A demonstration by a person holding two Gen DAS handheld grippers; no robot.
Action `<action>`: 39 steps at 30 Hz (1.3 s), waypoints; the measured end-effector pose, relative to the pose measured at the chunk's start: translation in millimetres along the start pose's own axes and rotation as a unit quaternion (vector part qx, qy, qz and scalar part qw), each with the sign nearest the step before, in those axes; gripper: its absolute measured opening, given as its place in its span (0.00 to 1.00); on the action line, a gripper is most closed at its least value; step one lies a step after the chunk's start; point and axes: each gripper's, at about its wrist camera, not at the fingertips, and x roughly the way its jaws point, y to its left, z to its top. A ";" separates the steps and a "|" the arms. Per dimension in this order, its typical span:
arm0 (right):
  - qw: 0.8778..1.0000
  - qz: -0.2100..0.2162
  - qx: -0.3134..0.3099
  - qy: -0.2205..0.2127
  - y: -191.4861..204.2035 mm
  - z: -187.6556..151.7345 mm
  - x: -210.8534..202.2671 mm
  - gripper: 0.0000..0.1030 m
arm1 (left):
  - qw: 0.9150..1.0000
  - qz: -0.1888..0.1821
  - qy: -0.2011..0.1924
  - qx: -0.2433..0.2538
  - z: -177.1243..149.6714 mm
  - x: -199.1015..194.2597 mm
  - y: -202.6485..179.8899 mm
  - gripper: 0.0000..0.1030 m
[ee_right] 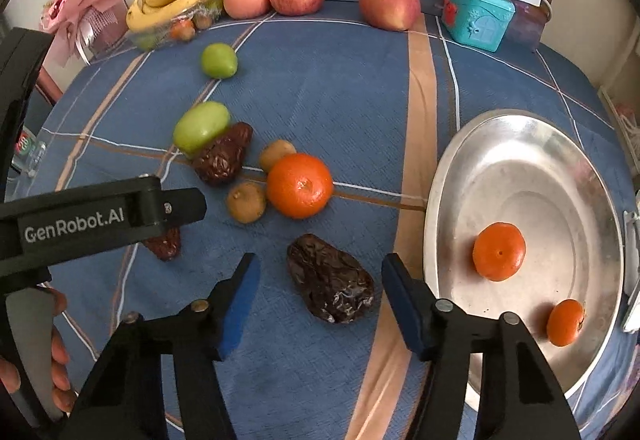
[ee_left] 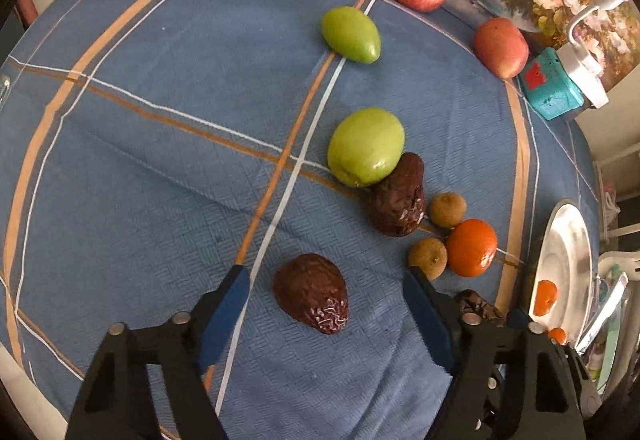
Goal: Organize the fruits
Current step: 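Grasp a dark dried date with the right tool while the left tool grasps another date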
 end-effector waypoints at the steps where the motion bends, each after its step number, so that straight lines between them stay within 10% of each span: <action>1: 1.000 -0.008 -0.004 0.001 0.6 -0.2 0.8 0.62 | 1.000 0.002 0.003 -0.001 -0.7 1.6 -0.6 0.70; 12: 0.999 -0.028 -0.031 0.017 7.5 -2.5 9.9 0.53 | 1.000 0.014 0.004 -0.002 -7.4 3.9 1.8 0.38; 26: 0.999 -0.023 -0.027 0.021 4.3 -3.7 9.7 0.46 | 1.000 -0.007 -0.003 -0.008 1.7 -4.3 -0.3 0.37; 39: 0.994 0.094 0.045 -0.014 -14.2 1.5 -17.3 0.46 | 0.999 -0.017 -0.042 -0.013 16.5 -45.5 11.2 0.37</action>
